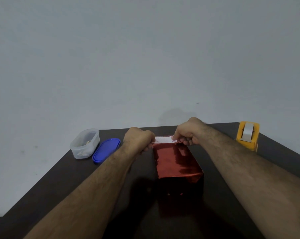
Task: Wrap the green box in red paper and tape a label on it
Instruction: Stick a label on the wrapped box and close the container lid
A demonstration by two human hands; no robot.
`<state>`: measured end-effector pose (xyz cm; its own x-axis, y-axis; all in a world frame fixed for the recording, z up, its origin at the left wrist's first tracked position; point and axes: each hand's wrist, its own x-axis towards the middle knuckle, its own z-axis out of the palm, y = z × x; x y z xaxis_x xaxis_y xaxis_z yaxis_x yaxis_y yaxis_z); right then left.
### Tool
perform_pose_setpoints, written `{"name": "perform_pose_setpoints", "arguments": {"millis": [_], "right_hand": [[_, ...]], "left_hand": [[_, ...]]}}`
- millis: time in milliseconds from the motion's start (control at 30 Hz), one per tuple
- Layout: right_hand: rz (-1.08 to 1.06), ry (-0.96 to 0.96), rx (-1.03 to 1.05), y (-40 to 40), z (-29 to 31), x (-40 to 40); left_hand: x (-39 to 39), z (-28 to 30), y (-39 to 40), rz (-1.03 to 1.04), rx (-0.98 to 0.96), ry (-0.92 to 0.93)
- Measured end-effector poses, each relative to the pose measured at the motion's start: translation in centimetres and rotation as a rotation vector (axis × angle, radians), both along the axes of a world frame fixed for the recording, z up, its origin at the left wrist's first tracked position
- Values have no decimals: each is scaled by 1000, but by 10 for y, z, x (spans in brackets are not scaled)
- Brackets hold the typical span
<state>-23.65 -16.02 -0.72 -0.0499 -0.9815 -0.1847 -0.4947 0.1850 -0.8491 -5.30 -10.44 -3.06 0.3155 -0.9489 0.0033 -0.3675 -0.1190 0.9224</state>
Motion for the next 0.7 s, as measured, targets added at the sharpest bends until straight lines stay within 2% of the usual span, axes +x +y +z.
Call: {"name": "perform_pose_setpoints", "arguments": {"millis": [133,467,700], "right_hand": [[-24,40,-14,1,-1,-3],[-41,153,-71,7,-5,-1],[-51,353,-169,9,-2,-2]], "left_hand": [[-4,-1,-1,10,30,-80],[-8,1,-6,-3,-5,-433],[-2,5,-7,21,30,-525]]}}
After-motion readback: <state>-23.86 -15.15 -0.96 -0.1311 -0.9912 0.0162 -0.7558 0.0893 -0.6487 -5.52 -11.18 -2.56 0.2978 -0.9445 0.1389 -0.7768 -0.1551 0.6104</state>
